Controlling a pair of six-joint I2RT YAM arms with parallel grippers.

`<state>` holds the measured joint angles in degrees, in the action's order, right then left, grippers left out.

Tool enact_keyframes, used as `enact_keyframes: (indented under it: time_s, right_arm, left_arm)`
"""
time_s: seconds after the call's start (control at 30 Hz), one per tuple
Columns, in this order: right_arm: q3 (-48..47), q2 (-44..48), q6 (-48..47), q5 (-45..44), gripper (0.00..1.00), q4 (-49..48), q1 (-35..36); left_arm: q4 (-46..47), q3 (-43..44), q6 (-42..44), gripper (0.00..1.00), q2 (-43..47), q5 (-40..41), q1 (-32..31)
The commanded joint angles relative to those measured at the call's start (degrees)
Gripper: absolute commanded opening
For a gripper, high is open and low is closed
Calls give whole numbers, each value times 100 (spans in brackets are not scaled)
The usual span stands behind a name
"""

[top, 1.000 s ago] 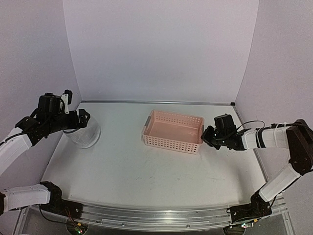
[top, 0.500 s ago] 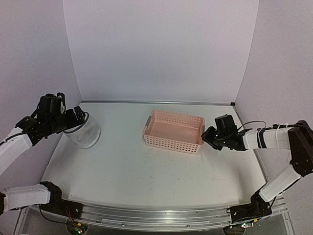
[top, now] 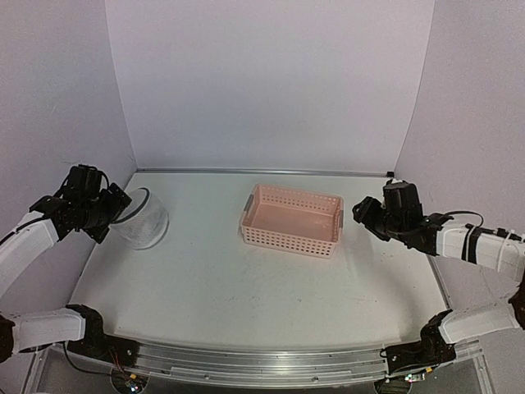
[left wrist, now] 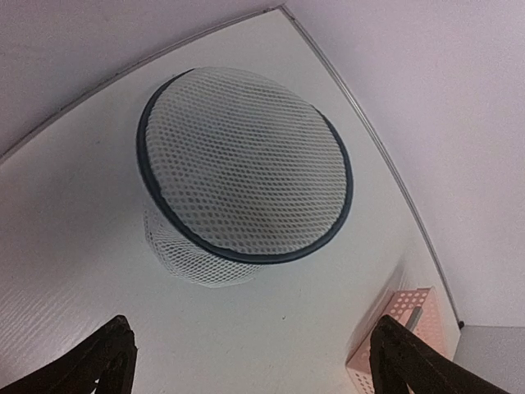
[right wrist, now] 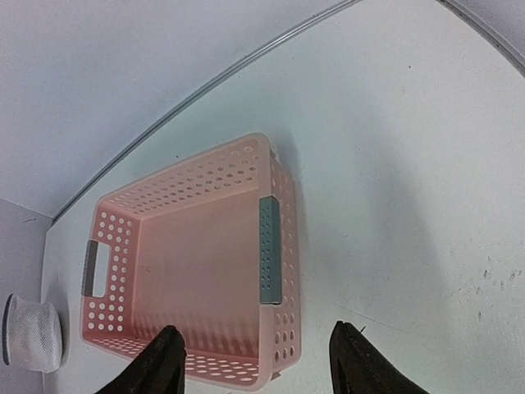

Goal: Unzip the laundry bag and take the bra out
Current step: Move the bin to the center of the board, then move the laundry bag to the center of the board.

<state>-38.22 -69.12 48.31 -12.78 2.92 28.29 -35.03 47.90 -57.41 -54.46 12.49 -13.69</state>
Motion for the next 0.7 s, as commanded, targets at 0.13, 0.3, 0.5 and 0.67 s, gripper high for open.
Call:
enact_keyframes:
  time_s: [0.13,0.3,0.5,0.67]
  right_arm:
    - [39,654,-410,-325,64,339,24]
    - [159,820,-444,-371,64,359,16]
    - [221,832,-439,-318,65,350,19]
    - [274,908,-443,-343,65,350,20]
  left_arm:
    - [405,-476,-1222,99,142,-586,695]
    - [626,-598,-784,99,-5,-937,1305]
    - [1532,-931,-401,92,-401,-1958,2013]
    - [1842,-967,-166,86,-812,-2296,2324]
